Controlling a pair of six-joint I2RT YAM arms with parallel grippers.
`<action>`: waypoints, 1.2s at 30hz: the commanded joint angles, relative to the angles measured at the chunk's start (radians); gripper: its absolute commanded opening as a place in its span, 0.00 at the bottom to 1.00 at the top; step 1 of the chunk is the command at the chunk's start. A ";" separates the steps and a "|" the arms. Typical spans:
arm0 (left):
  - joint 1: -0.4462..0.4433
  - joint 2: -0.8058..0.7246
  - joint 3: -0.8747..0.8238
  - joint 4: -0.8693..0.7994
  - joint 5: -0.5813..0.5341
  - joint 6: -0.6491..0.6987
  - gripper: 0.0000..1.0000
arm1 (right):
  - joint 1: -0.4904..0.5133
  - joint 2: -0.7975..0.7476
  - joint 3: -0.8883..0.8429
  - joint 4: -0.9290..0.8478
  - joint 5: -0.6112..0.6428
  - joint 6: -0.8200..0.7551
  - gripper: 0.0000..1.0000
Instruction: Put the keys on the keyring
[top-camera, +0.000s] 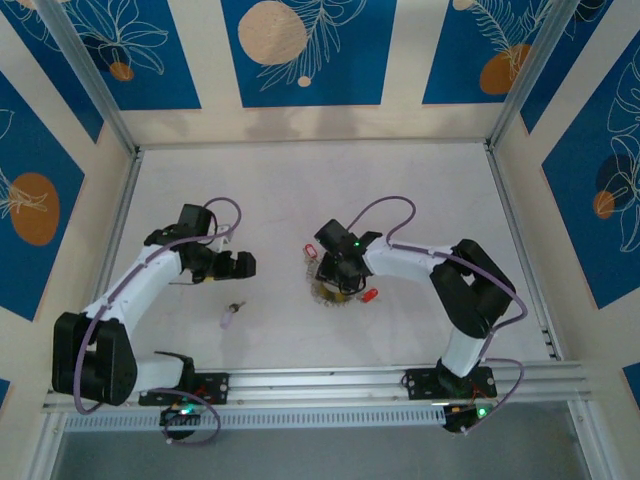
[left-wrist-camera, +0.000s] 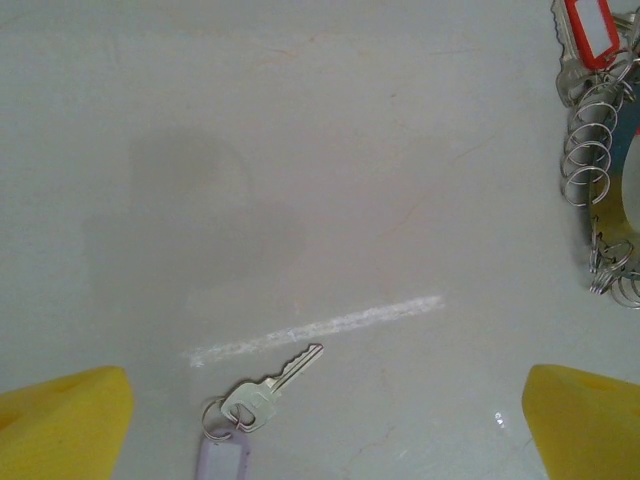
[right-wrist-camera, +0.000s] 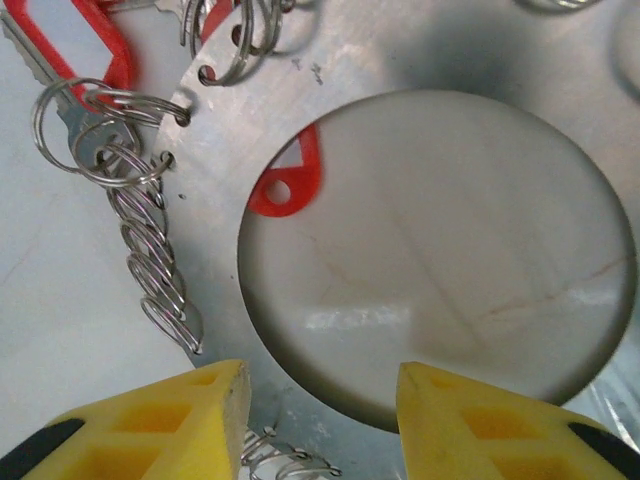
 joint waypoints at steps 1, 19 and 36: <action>0.012 -0.017 -0.013 -0.016 -0.015 0.010 1.00 | 0.011 0.021 0.032 -0.027 0.029 0.003 0.45; 0.012 -0.019 -0.012 -0.016 -0.017 0.010 1.00 | 0.015 0.001 0.023 -0.138 0.126 -0.024 0.40; 0.012 -0.024 -0.013 -0.016 -0.016 0.006 1.00 | 0.085 0.049 0.111 -0.101 0.048 0.134 0.43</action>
